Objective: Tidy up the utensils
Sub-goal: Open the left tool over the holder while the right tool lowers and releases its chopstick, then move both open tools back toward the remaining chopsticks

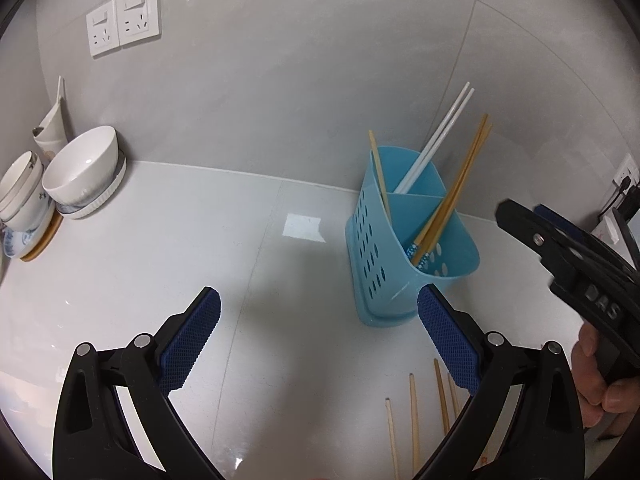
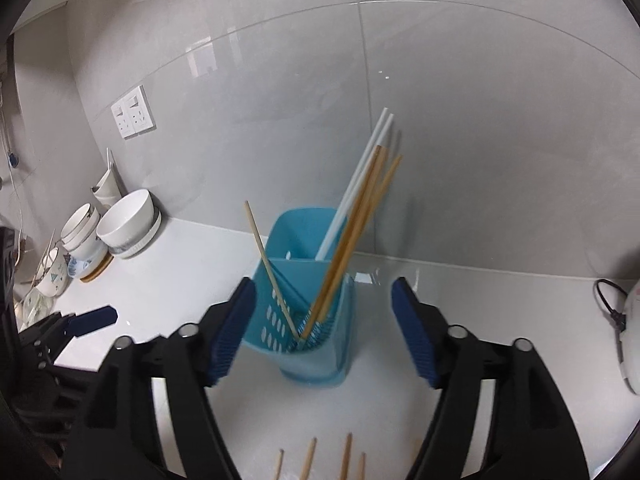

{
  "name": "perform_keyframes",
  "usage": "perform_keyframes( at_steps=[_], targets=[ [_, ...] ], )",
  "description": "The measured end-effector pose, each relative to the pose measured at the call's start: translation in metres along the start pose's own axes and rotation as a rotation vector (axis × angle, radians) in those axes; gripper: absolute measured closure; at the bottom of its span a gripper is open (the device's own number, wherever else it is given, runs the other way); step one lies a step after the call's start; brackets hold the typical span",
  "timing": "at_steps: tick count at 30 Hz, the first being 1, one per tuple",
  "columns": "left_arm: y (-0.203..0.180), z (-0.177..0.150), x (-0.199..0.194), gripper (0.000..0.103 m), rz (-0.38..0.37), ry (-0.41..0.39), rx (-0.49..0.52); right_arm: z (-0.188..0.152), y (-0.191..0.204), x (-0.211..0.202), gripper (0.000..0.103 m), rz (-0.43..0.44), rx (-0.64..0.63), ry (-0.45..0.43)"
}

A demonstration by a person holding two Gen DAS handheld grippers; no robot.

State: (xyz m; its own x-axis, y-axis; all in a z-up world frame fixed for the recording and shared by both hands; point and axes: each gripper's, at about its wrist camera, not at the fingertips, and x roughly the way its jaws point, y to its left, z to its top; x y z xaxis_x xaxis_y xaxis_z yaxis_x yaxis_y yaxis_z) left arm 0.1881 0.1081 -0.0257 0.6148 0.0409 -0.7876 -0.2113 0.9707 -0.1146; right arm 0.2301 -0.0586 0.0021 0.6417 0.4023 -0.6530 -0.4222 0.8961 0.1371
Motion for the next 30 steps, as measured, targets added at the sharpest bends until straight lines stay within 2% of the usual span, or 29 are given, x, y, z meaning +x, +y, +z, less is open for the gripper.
perform_keyframes(
  at_steps=[3, 7, 13, 19, 23, 30],
  targets=[
    [-0.006, -0.009, -0.002, 0.006, -0.008, 0.026, 0.007, -0.014, -0.011, -0.012, 0.020, -0.033, -0.004, 0.039],
    [-0.010, -0.025, 0.002, 0.006, -0.012, 0.075, 0.010, -0.042, -0.031, -0.019, 0.019, -0.096, 0.011, 0.115],
    [-0.018, -0.063, 0.017, 0.006, -0.014, 0.192, 0.015, -0.095, -0.062, -0.023, 0.019, -0.189, 0.062, 0.257],
    [-0.033, -0.104, 0.036, 0.006, -0.026, 0.314, 0.030, -0.140, -0.072, -0.025, 0.019, -0.226, 0.083, 0.382],
    [-0.039, -0.126, 0.044, 0.006, -0.027, 0.368, 0.036, -0.166, -0.072, -0.026, 0.019, -0.241, 0.085, 0.455],
    [-0.046, -0.156, 0.055, 0.006, -0.006, 0.461, 0.042, -0.193, -0.064, -0.028, 0.022, -0.243, 0.094, 0.540]
  ],
)
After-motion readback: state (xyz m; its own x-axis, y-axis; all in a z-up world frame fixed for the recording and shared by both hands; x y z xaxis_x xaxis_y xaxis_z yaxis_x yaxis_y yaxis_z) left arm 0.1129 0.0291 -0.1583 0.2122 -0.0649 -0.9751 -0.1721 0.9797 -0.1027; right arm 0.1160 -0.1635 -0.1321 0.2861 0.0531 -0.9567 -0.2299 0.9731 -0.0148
